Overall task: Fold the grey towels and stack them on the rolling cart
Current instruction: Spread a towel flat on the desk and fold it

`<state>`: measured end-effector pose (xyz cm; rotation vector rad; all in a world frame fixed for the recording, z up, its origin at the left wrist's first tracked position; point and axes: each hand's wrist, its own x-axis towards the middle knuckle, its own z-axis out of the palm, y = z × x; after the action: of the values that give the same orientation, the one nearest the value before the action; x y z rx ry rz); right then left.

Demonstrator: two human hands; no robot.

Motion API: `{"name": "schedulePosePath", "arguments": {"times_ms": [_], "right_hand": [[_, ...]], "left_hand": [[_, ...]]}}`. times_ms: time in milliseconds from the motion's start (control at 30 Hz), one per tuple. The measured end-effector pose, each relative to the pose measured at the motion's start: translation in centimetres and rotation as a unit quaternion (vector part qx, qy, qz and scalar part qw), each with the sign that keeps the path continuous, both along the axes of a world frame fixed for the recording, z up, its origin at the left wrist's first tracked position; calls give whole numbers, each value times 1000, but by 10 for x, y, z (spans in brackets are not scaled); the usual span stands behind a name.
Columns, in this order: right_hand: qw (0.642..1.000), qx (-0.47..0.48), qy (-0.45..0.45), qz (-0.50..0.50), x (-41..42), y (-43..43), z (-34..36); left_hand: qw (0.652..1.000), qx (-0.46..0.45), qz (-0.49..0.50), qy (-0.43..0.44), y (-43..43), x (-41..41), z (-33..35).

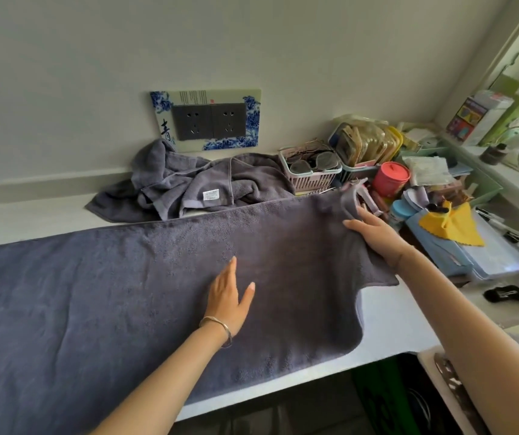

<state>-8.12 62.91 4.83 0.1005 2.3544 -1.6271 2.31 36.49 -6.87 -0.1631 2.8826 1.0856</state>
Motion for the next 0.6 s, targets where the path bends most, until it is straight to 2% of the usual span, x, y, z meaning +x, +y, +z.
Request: {"name": "schedulePosePath", "arguments": {"times_ms": [67,133,233,300,333,400,467,533,600], "right_hand": [[997,-18,36,59,15,-50,26],[987,-83,53,124,32,-98,33],[962,-130,19,241,56,-172,16],[945,-121,-19,302,66,-203,-5],[944,-106,-36,311,71,-213,-18],[962,-27,0,273,73,-222,-48],[968,123,96,198,66,-214,-80],[940,253,143,177,64,-201,-105],[911,339,122,202,69,-188,-123]], "left_hand": [[995,71,59,36,-19,8,4],[981,138,127,51,-39,14,5],[947,208,236,60,-79,25,5],[937,202,279,54,-105,36,2],[941,168,289,47,-118,42,-1],[959,57,277,15,-139,55,-9],[967,-38,246,-51,-155,67,-16],[968,-92,209,-108,-165,76,-21],[967,-126,178,-135,-167,79,-22]]}}
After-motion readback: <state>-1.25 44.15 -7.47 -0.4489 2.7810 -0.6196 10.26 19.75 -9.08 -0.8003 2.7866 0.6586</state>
